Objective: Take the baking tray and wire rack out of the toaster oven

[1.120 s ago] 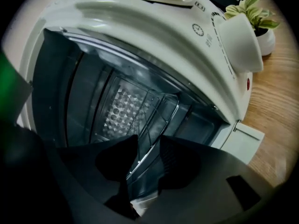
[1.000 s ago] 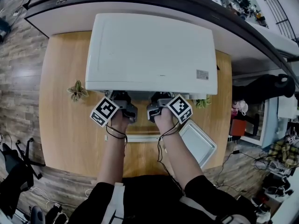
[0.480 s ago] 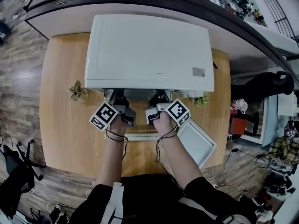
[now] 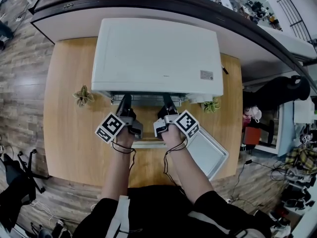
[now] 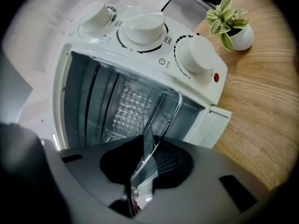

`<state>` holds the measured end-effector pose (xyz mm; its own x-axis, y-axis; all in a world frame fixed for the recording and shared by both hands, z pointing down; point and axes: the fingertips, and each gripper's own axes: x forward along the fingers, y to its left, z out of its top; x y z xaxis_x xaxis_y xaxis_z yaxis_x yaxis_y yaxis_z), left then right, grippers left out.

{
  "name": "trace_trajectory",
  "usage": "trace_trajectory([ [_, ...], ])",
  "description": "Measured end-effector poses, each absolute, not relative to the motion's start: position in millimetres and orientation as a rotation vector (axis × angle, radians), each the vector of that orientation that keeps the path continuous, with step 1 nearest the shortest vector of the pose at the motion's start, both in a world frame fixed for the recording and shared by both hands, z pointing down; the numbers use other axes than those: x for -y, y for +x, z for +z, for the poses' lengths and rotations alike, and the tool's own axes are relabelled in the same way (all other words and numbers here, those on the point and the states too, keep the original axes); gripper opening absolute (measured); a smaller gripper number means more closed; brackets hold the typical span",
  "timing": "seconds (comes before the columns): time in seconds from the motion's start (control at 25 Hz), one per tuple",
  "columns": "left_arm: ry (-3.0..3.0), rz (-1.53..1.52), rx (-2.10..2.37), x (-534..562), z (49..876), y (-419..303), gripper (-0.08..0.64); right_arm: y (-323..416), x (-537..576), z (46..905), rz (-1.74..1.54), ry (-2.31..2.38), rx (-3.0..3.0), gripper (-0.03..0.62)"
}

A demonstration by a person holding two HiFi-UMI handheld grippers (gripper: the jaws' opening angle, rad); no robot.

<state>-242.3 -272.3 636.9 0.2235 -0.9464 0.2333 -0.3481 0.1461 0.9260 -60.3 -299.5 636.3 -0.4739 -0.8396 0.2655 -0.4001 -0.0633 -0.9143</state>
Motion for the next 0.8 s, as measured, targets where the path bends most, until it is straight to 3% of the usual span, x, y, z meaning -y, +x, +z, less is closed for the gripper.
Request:
trace_trajectory([
  [0.8,1.413,-0.672,1.326,237.4,637.6,-236.5,0.052,-55.7,263.7,637.4,-1.569,-1.309,-1.846,0.071],
])
